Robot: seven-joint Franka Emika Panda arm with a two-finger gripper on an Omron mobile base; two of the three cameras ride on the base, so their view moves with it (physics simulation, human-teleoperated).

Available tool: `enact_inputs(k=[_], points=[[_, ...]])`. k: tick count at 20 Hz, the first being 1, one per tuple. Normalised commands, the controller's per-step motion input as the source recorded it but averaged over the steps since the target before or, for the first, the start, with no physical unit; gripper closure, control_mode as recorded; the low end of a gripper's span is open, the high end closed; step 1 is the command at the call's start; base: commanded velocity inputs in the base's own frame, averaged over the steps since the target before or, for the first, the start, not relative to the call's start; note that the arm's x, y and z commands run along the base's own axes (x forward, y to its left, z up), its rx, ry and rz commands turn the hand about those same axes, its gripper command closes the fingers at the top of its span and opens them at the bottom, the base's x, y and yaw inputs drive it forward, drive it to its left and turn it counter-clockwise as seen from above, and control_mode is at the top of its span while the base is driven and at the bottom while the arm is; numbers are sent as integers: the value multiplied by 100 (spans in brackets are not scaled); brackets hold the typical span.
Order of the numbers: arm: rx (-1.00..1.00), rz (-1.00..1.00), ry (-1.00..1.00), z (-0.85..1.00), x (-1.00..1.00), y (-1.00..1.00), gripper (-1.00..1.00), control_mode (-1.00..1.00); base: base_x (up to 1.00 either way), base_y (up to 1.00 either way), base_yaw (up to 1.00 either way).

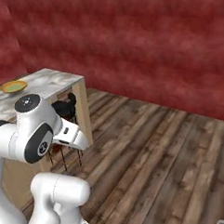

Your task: Take the chicken drumsticks from the pan and place one on each plate on the dining counter.

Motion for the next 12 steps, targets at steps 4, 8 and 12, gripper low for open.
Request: enact_inputs(k=[4, 8, 12], points=[[0, 0, 0, 0, 0, 0, 100, 100, 100, 0, 19], [0, 0, 0, 0, 0, 0, 100, 100, 100, -3, 10], [0, 0, 0, 0, 0, 0, 100, 100, 100, -24, 2]])
